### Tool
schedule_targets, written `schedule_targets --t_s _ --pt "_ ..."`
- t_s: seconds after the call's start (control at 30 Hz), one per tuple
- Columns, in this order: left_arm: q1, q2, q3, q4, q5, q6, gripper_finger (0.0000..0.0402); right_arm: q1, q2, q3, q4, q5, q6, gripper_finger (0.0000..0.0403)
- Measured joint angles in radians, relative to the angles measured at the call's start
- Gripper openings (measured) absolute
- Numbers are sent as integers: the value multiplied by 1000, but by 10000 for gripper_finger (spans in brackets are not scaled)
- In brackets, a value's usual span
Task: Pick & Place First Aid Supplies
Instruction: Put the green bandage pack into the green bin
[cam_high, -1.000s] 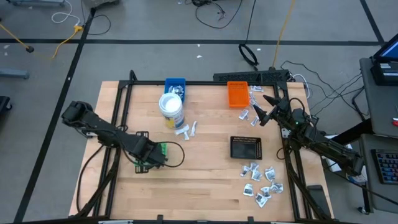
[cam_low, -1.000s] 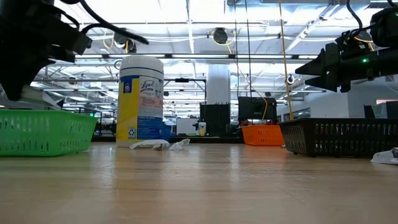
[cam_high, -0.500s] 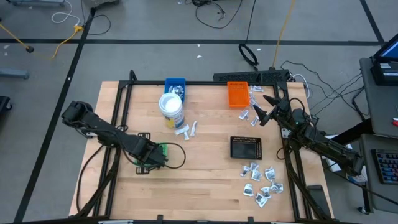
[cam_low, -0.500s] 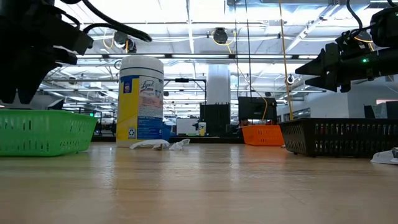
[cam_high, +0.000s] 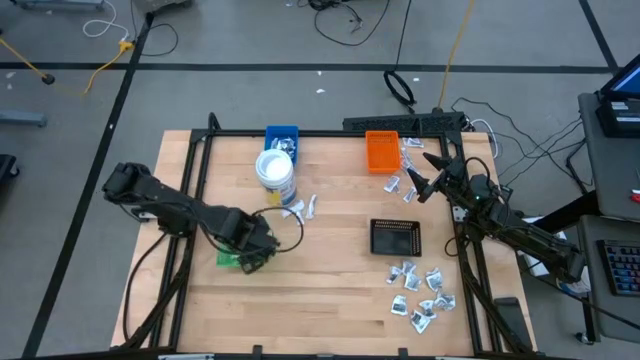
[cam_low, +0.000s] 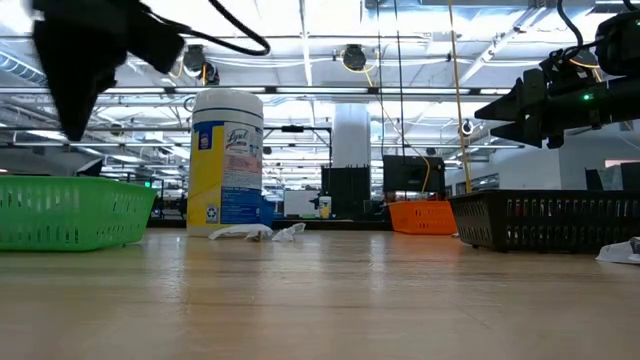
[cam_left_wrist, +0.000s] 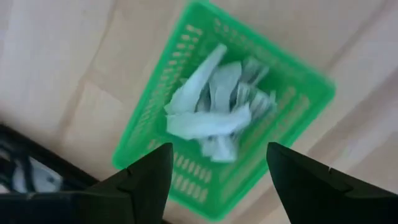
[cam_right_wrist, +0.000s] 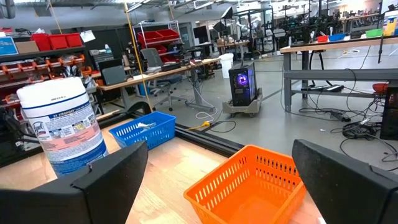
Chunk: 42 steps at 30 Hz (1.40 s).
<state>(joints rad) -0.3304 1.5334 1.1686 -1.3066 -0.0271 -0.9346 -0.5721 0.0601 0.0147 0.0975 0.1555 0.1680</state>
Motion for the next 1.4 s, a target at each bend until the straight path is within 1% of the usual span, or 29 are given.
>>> schedule_targets --t_s 0.17,0.23,0.4,0.5,0.87,1.13,1.2,1.3,1.4 --pt "41 38 67 4 0 -296 253 0 0 0 0 0 0 393" --pt "58 57 88 18 -1 -390 249 0 0 0 0 0 0 393" --pt "94 89 120 98 -1 -508 244 0 0 0 0 0 0 393" --pt "112 134 168 135 -8 -555 248 0 0 0 0 0 0 393" --pt "179 382 422 134 -26 -566 239 0 0 0 0 0 0 393" --pt "202 511 593 131 -27 -529 237 0 0 0 0 0 0 393" --pt "206 529 620 131 -28 -519 238 0 0 0 0 0 0 393" --pt "218 540 627 136 -36 -505 238 0 0 0 0 0 0 393" --pt "238 553 627 136 -103 -460 239 0 0 0 0 0 0 393"
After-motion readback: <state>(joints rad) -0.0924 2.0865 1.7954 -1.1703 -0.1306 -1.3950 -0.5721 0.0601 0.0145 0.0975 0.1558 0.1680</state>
